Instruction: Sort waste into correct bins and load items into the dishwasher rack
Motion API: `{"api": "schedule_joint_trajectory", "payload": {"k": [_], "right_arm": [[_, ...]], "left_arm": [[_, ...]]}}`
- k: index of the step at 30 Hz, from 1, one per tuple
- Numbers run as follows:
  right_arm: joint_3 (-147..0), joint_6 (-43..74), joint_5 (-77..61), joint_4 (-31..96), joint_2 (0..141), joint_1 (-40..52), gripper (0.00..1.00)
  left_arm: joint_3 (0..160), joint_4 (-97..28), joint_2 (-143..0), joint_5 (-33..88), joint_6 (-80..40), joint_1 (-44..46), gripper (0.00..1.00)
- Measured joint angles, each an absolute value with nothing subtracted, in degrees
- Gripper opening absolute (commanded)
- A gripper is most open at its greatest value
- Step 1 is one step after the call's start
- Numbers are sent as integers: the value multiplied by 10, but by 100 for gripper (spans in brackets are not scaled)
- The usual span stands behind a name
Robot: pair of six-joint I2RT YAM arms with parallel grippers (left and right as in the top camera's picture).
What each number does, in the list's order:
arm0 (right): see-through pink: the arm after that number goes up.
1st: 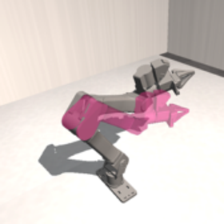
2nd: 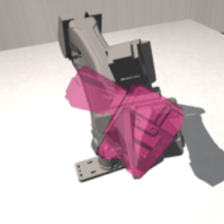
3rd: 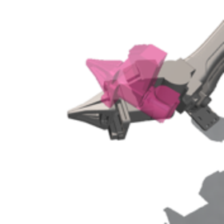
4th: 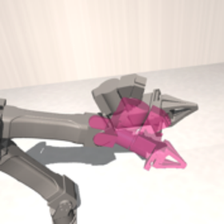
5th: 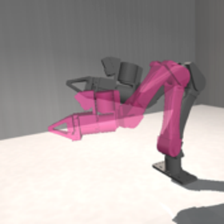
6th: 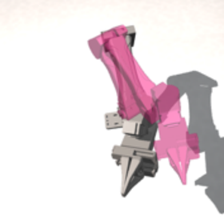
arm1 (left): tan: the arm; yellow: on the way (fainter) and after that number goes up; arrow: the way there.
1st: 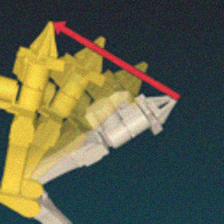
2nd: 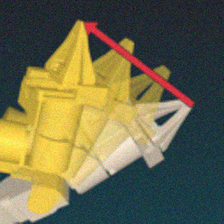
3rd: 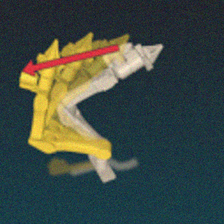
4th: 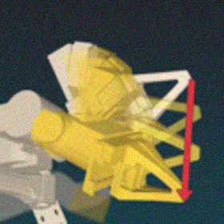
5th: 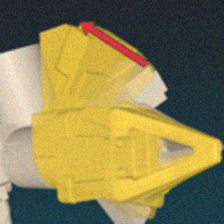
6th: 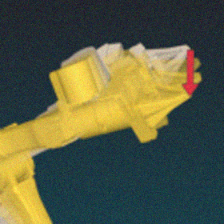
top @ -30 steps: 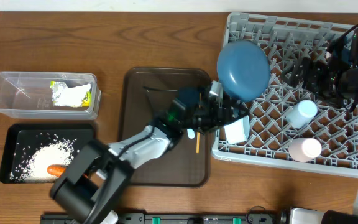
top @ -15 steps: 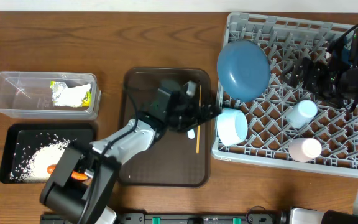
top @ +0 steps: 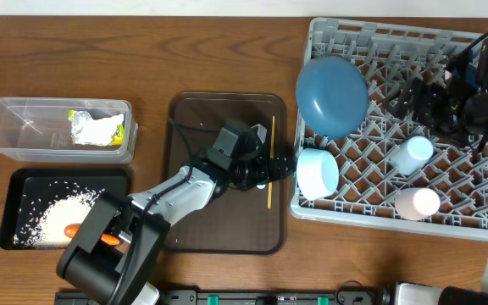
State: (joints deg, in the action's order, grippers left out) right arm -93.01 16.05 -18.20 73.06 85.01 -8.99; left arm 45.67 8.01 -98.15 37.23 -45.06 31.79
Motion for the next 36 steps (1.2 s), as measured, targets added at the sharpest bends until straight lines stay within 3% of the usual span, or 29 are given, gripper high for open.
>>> {"api": "schedule_joint_trajectory", "payload": {"k": [2, 5, 7, 8, 10, 12, 20, 29, 36], "right_arm": [[-930, 161, -182, 731, 850, -90, 99], [-930, 160, -182, 733, 850, -91, 99], [-930, 158, -182, 734, 850, -92, 99], [-930, 158, -181, 735, 850, -93, 99], [-930, 157, -181, 735, 850, -93, 99], [-930, 157, -181, 735, 850, -94, 99], [-930, 154, -180, 735, 850, -96, 99], [-930, 154, -180, 735, 850, -96, 99], [-930, 154, -180, 735, 850, -96, 99]], "left_arm": [[457, 79, -981, 374, -447, 318, 93], [456, 77, -978, 375, -437, 316, 72], [456, 70, -967, 377, -420, 308, 38], [456, 65, -960, 377, -414, 304, 28], [456, 45, -937, 373, -397, 292, 26], [456, 20, -913, 362, -385, 285, 8], [457, -55, -867, 270, -327, 314, 6], [456, -1, -921, 238, -293, 433, 6], [455, 19, -922, 237, -267, 472, 6]]}}
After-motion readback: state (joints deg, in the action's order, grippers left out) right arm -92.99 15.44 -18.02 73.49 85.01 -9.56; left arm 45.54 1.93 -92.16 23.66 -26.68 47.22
